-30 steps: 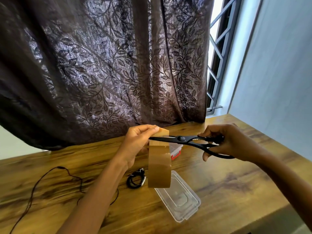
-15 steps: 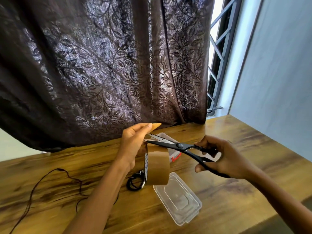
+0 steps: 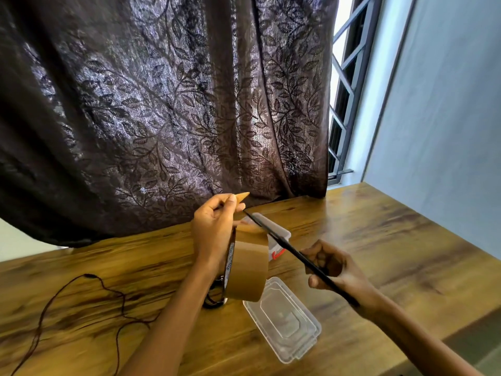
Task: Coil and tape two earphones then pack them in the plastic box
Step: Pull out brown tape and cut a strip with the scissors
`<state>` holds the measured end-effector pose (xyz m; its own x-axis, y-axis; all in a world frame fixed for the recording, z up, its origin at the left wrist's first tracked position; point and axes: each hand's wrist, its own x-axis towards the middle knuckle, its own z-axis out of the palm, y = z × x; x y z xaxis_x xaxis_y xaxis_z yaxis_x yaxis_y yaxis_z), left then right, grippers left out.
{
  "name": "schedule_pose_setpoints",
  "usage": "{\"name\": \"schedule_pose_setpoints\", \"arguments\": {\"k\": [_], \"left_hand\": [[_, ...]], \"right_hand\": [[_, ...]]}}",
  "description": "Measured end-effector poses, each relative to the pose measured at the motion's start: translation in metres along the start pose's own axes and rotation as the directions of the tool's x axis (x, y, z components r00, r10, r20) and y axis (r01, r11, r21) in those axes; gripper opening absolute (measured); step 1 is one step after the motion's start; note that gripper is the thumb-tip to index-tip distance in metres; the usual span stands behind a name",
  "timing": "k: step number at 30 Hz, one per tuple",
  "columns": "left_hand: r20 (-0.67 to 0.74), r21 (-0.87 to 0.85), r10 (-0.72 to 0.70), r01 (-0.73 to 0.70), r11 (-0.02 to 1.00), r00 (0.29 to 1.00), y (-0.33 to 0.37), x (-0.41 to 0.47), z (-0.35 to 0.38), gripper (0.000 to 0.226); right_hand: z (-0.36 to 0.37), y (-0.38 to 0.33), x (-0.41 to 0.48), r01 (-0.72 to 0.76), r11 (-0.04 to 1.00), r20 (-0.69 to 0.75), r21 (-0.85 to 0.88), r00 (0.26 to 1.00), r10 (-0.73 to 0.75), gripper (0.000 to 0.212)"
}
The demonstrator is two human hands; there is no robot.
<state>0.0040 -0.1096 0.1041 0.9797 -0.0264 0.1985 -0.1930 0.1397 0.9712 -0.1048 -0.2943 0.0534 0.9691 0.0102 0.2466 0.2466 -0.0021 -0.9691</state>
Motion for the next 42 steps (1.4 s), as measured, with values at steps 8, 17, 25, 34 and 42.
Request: {"name": "schedule_pose_setpoints", "arguments": {"k": [8,17,25,34,42], "left_hand": [[-0.022,0.023,0.076,-0.075,0.997,0.997,-0.007,-0.002,0.000,0.016],[-0.062,-0.004,0.082,-0.082,0.997,0.995,-0.015,-0.003,0.002,0.017],[-0.047,-0.012,0.016,-0.016,1.000,0.999,-0.019,-0.006,0.005,0.018],[-0.045,-0.013,-0.023,0.022,1.000,0.999,-0.023,-0.010,0.007,0.018],[-0.044,-0.018,-0.043,0.043,0.999,0.998,-0.025,-0.014,0.008,0.020]], "right_hand": [[0.004,0.006,0.006,-0.044,0.999,-0.292,-0.028,0.956,0.034,0.045],[-0.029,0.081,-0.003,-0.428,0.857,-0.662,-0.286,0.735,0.146,0.007],[-0.044,0.126,-0.013,-0.605,0.573,-0.720,-0.553,0.693,0.038,0.018],[-0.054,0.145,-0.017,-0.605,0.474,-0.682,-0.640,0.731,0.013,0.015],[-0.051,0.144,-0.012,-0.620,0.440,-0.679,-0.650,0.733,0.030,0.018]]}}
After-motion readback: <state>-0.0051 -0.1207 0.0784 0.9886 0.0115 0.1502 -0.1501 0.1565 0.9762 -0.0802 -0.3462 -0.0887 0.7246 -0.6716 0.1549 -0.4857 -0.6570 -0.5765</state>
